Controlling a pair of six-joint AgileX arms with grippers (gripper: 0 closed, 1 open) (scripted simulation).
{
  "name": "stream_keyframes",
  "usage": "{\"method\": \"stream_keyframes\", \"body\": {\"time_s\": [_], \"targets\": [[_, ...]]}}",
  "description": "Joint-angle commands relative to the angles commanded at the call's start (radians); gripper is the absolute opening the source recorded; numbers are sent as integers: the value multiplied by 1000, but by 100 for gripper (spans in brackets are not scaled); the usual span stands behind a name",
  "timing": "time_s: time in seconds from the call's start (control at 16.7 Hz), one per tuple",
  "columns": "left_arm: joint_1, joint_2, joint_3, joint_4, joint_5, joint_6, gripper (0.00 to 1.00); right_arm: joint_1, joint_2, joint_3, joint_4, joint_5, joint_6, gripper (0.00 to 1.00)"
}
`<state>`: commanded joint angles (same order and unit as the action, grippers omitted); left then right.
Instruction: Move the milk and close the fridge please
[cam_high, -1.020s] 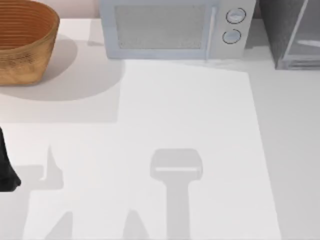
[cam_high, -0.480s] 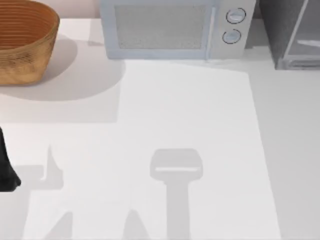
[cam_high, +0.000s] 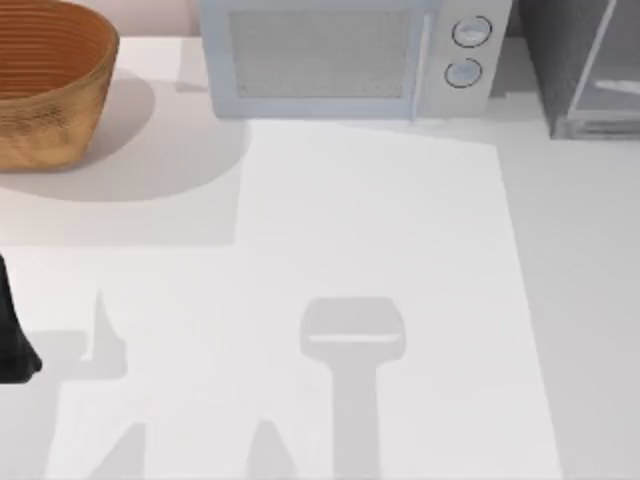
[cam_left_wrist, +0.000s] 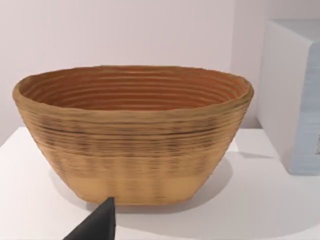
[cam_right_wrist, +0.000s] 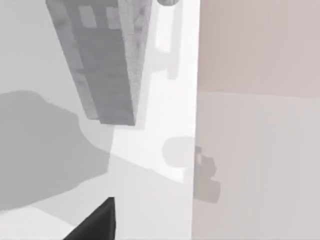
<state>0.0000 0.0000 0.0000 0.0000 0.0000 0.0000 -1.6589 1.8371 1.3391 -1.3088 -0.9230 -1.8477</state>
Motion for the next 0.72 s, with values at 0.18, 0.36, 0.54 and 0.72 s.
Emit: {"method": "stream_keyframes", "body": {"time_s": [0.18, 0.36, 0.54, 0.72], "targets": [[0, 0, 0, 0, 0, 0, 100, 146, 7, 0, 179, 26, 204, 100], [0, 0, 0, 0, 0, 0, 100, 310, 13, -4, 383, 62, 451, 100], [0, 0, 0, 0, 0, 0, 100, 466, 16, -11, 589, 100, 710, 100], [0, 0, 0, 0, 0, 0, 100, 595, 14, -19, 775, 131, 943, 100]]}}
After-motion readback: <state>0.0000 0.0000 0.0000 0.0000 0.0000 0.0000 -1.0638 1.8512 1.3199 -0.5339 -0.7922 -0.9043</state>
